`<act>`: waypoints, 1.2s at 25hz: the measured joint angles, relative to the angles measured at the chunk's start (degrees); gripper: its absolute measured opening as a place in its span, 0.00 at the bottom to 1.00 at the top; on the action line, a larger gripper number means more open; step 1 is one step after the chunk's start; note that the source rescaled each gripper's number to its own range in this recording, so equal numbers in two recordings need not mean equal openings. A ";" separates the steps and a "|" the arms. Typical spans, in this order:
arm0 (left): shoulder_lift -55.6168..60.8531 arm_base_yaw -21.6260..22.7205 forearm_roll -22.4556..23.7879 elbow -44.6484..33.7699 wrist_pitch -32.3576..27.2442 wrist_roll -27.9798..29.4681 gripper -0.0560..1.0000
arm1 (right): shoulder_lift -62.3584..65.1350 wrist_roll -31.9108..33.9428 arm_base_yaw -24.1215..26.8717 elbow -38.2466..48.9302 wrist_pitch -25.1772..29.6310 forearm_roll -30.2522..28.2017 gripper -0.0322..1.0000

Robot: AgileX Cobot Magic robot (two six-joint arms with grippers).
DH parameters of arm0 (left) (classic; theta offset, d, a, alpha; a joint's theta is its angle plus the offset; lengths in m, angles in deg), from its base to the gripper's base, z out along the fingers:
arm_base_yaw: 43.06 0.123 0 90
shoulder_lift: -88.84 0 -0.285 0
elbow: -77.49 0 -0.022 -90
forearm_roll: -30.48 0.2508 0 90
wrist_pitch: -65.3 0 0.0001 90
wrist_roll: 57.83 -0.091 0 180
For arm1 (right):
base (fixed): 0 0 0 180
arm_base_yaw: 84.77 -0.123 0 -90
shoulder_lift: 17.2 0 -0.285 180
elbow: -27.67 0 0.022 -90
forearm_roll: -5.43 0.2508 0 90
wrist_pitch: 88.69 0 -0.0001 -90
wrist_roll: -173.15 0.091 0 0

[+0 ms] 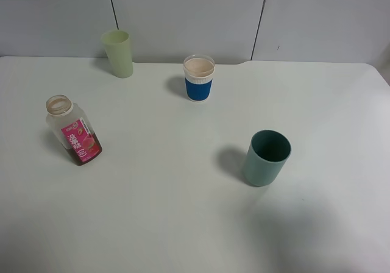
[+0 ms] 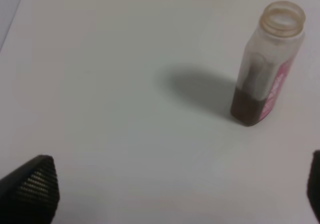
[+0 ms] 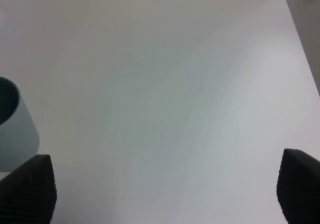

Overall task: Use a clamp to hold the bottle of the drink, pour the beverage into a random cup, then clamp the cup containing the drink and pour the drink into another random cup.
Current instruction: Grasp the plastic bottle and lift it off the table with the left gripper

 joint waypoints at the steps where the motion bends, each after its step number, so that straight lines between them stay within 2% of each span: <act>1: 0.00 0.00 0.00 0.00 0.00 0.00 1.00 | 0.00 0.00 0.00 0.00 0.00 0.00 0.65; 11: 0.00 0.00 0.00 0.00 0.00 0.00 1.00 | 0.00 0.00 0.00 0.00 0.00 0.00 0.65; 18: -1.69 0.00 0.05 2.09 2.07 0.00 1.00 | 0.00 0.00 0.00 0.00 0.00 0.00 0.65; 24: -10.66 0.00 0.05 3.93 5.60 -0.53 1.00 | 0.00 0.00 0.00 0.00 0.00 0.00 0.65; 30: -22.29 0.00 -0.56 4.16 7.64 -5.78 1.00 | 0.00 0.00 0.00 0.00 0.00 0.00 0.65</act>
